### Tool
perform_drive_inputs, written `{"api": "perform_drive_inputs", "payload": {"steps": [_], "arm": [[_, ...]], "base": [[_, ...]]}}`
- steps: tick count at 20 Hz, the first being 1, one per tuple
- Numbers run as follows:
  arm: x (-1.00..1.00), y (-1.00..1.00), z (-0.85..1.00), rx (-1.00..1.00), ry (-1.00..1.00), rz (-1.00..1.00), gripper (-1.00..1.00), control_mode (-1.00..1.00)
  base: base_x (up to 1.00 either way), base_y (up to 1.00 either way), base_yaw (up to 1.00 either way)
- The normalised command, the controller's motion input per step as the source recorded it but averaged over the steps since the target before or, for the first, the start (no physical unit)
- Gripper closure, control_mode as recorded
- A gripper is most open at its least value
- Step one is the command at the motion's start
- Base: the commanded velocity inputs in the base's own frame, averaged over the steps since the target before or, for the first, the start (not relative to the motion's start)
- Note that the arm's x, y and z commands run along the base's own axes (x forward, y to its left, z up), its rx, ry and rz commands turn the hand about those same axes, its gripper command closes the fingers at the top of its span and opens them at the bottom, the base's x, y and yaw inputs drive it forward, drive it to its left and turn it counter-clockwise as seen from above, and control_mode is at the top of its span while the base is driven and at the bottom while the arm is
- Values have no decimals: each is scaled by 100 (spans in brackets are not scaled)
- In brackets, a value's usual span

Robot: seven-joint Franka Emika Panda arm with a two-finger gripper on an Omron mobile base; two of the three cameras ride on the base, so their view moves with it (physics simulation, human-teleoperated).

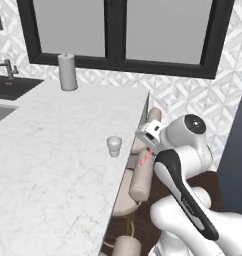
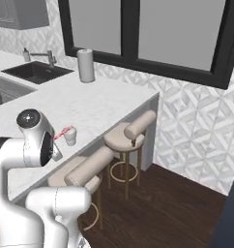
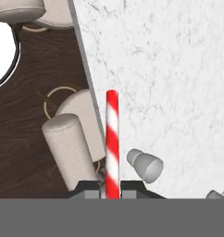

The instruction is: Take a straw from the drawer in front and place it inside the glass cup on the dining counter.

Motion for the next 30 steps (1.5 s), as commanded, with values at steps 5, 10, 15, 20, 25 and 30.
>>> {"api": "perform_drive_inputs", "payload": {"steps": [5,10,15,20,25,30], "arm": [[0,0,0,0,0,0,100,100],[0,0,0,0,0,0,100,100],[0,0,0,0,0,0,100,100],[0,0,0,0,0,0,100,100],[0,0,0,0,0,0,100,100],[0,0,0,0,0,0,100,100]], "base": [[39,4,33],[32,10,34],[33,16,36],[36,17,38],[34,16,39],[16,9,40]]}}
